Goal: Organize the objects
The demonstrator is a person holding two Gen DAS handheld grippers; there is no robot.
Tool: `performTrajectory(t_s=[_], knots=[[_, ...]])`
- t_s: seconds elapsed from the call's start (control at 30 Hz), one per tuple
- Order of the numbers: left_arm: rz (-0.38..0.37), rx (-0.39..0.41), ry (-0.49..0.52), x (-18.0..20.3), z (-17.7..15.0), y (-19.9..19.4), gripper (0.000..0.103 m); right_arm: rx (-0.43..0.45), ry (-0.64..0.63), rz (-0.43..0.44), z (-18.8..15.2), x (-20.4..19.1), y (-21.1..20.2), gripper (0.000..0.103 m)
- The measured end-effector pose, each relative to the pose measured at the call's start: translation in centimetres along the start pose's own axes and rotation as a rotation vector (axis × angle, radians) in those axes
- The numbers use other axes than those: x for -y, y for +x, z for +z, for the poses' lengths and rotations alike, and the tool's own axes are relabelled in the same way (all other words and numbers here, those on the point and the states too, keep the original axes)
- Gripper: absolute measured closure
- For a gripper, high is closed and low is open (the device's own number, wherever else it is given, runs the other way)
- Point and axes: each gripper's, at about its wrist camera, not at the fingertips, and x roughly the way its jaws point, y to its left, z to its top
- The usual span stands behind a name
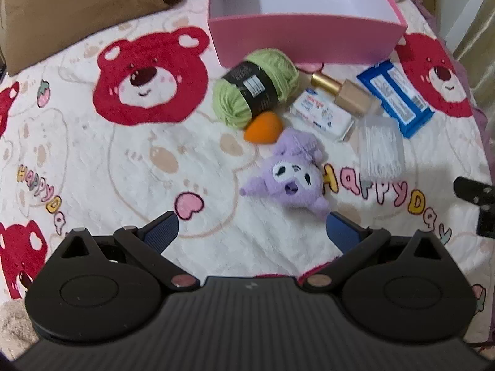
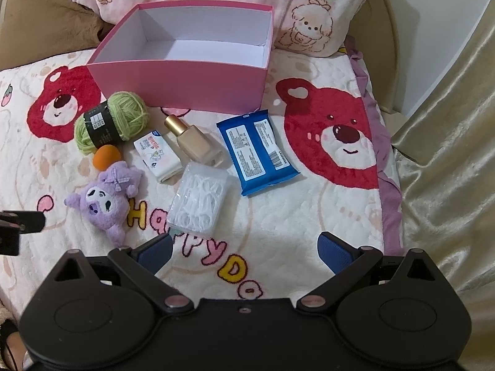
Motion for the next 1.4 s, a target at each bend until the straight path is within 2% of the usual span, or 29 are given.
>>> performTrajectory(t_s=[0.57,1.1,1.4], knots=[[0.000,-0.005,-0.047,-1.2,0.2,1.1,0.000,-0.008,0.043,0.008,0.1,0.9,0.1,0.002],[-0.028,0.003,-0.036,-1.0,0.1,1.2,0.000,-0.011,0.039,0.003,0.2,0.9,0.3,0.002],[-0.001,0.032,0.005,-0.4,0.1,1.1,0.000,-0.003,0.036,0.021,0.2,0.6,0.1,0.002]])
